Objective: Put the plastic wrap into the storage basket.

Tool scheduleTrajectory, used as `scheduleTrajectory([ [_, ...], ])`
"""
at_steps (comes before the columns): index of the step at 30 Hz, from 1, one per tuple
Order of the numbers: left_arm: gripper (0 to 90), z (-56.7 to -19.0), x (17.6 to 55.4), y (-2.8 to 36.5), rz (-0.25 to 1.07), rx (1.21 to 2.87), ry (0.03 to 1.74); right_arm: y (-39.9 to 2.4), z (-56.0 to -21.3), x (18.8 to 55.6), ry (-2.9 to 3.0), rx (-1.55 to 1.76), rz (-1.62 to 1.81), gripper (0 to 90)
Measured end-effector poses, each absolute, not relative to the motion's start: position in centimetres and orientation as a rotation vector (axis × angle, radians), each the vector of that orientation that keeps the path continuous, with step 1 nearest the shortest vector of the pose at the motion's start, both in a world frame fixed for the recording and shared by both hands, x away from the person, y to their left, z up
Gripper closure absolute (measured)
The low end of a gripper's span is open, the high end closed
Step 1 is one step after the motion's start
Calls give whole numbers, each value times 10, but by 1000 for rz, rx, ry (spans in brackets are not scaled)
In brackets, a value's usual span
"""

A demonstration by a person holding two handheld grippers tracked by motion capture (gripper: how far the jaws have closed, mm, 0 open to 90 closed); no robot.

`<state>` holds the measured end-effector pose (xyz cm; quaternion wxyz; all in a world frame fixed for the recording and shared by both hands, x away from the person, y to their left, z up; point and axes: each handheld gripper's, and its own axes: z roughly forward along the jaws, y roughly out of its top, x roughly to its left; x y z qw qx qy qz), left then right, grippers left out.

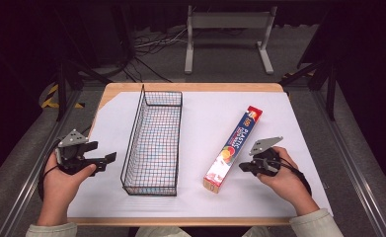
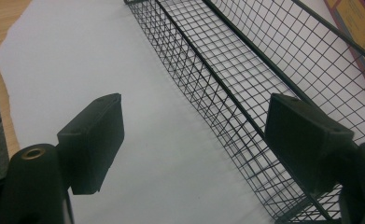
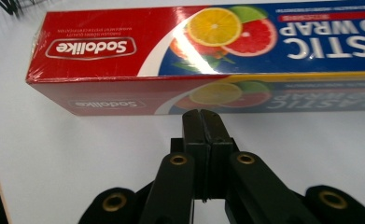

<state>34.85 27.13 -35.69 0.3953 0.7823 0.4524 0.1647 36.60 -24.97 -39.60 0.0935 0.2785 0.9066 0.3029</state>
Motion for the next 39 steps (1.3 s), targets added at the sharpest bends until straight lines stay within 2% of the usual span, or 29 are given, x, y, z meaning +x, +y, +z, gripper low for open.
scheduleTrajectory([
  [7,207,-356,347,273,427,1978,1148,-229,-409,373,2750,782,800,900],
  [29,207,-356,345,274,431,1969,1155,-194,-412,394,2730,813,837,900],
  [33,208,-356,344,276,433,1971,1152,-199,-403,396,2782,809,835,900],
  [39,208,-357,338,280,442,1966,1169,-225,-365,417,2661,878,907,900],
])
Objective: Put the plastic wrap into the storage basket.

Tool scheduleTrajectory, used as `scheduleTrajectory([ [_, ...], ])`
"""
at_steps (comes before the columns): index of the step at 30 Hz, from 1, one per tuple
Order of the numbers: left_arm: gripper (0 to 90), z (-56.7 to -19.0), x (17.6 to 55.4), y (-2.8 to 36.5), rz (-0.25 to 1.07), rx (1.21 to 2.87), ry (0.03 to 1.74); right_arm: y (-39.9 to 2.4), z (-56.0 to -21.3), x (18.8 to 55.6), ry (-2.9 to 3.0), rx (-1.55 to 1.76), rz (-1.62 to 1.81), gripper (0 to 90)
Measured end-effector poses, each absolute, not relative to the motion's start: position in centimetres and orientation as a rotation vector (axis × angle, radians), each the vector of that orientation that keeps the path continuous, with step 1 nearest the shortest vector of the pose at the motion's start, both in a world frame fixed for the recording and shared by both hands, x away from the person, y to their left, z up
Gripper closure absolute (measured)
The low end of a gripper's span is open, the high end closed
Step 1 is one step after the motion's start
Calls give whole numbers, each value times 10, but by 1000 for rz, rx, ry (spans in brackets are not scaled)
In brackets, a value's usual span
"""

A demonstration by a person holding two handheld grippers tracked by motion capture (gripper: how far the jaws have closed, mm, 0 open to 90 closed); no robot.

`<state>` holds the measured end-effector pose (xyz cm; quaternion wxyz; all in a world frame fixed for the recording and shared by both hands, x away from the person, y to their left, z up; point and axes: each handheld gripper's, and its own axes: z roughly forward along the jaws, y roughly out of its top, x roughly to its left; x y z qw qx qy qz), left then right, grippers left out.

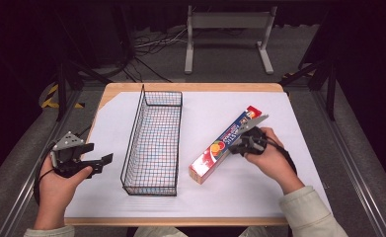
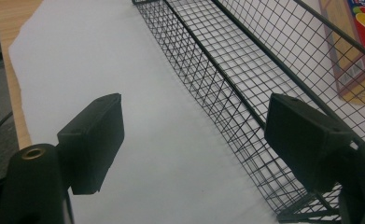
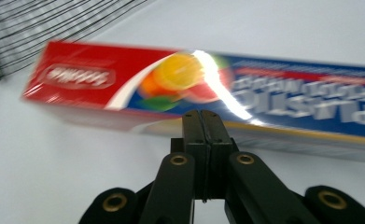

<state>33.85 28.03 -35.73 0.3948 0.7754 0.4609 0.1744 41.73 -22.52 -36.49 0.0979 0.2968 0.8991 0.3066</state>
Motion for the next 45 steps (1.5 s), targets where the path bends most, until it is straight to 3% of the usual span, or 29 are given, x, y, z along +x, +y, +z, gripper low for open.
scheduleTrajectory([
  [10,205,-364,326,290,451,1949,1217,-232,-339,485,2513,1005,848,900],
  [24,198,-368,317,299,444,1932,1246,-224,-370,552,2511,1096,646,900],
  [33,197,-372,319,300,445,1945,1238,-224,-385,564,2524,1123,532,900],
  [45,197,-368,325,293,440,1945,1210,-243,-377,549,2535,1191,462,900],
])
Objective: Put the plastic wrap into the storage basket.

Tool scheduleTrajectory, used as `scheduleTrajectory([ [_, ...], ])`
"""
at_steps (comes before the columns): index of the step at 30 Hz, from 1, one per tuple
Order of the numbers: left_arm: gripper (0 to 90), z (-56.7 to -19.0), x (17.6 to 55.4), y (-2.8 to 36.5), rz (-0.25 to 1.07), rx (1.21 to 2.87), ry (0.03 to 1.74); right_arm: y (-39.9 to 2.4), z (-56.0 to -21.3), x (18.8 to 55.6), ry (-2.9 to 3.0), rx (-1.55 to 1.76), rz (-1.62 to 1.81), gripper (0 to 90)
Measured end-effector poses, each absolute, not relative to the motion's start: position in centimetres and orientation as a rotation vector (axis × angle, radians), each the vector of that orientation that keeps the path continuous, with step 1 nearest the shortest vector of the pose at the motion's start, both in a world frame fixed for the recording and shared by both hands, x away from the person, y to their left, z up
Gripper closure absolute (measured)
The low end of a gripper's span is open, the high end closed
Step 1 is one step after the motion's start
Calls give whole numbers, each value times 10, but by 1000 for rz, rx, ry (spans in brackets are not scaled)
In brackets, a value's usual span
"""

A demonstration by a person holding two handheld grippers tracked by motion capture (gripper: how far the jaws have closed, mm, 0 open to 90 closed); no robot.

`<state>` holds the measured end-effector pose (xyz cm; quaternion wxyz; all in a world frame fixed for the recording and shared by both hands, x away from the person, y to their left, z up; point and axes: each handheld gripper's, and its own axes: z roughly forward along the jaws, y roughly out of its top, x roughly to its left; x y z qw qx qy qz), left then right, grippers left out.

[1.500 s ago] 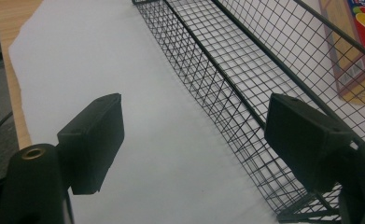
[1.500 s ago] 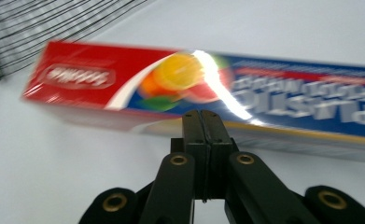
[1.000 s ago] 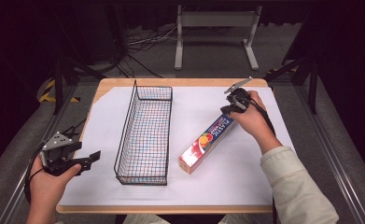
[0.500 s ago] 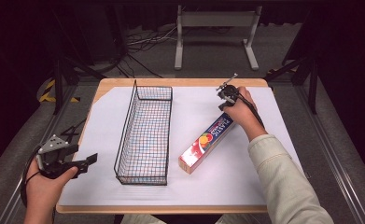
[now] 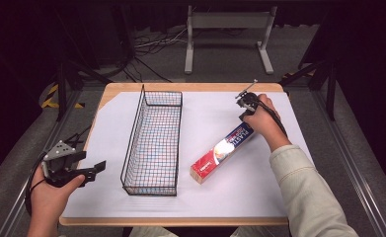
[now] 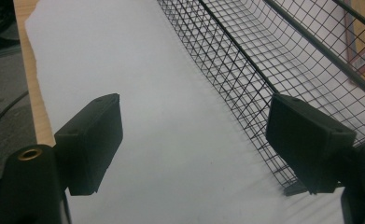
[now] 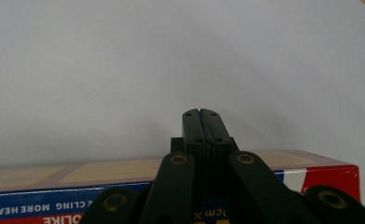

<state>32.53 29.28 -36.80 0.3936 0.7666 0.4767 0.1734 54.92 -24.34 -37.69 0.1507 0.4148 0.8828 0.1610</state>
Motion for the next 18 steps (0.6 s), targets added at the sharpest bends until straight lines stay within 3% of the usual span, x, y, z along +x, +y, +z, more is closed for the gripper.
scheduleTrajectory([
  [18,197,-366,329,291,431,1947,1191,-258,-386,554,2507,1233,405,900],
])
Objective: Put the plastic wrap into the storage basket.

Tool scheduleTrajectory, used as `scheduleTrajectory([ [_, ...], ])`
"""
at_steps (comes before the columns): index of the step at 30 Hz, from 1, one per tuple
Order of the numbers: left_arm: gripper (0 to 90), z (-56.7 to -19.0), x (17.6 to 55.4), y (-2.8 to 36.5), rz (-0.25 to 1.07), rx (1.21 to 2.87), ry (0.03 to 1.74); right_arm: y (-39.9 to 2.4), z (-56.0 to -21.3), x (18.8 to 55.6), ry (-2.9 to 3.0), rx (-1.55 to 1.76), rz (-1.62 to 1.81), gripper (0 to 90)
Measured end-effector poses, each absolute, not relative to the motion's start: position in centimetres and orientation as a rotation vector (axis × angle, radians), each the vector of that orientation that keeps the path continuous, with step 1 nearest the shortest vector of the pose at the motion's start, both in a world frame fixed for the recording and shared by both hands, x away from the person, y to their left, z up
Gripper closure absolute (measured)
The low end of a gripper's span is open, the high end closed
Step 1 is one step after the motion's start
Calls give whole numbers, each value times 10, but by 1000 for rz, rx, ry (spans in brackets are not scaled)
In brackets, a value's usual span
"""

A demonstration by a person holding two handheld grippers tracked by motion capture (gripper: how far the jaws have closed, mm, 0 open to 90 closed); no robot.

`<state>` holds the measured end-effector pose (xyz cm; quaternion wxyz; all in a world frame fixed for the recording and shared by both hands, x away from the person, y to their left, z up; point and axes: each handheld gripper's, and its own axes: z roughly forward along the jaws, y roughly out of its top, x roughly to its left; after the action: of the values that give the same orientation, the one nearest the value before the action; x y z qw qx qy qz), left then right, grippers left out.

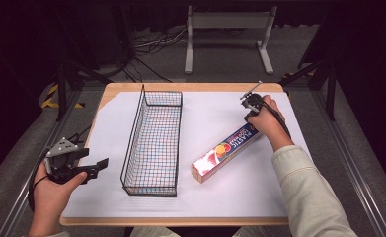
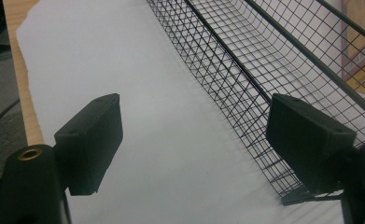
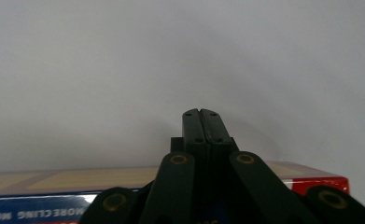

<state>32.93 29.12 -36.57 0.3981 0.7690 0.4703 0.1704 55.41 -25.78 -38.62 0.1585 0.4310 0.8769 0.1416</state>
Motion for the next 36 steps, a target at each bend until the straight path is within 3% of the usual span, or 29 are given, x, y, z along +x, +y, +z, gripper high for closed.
scheduleTrajectory([
  [11,197,-363,331,288,432,1944,1178,-293,-384,526,2540,1377,217,900],
  [20,197,-357,337,280,433,1940,1156,-339,-383,462,2693,1479,264,900],
  [25,197,-356,340,276,430,1946,1142,-349,-378,446,2660,1438,312,896],
  [26,197,-356,341,275,432,1946,1139,-351,-375,445,2626,1410,365,821],
  [28,196,-354,341,276,438,1943,1135,-353,-370,443,2554,1401,511,782],
  [31,192,-354,342,278,444,1934,1144,-353,-358,438,2523,1239,678,649],
  [34,191,-355,343,278,447,1938,1147,-345,-344,427,2517,1069,778,423],
  [36,191,-355,343,277,438,1939,1147,-339,-339,422,2538,1001,811,337],
])
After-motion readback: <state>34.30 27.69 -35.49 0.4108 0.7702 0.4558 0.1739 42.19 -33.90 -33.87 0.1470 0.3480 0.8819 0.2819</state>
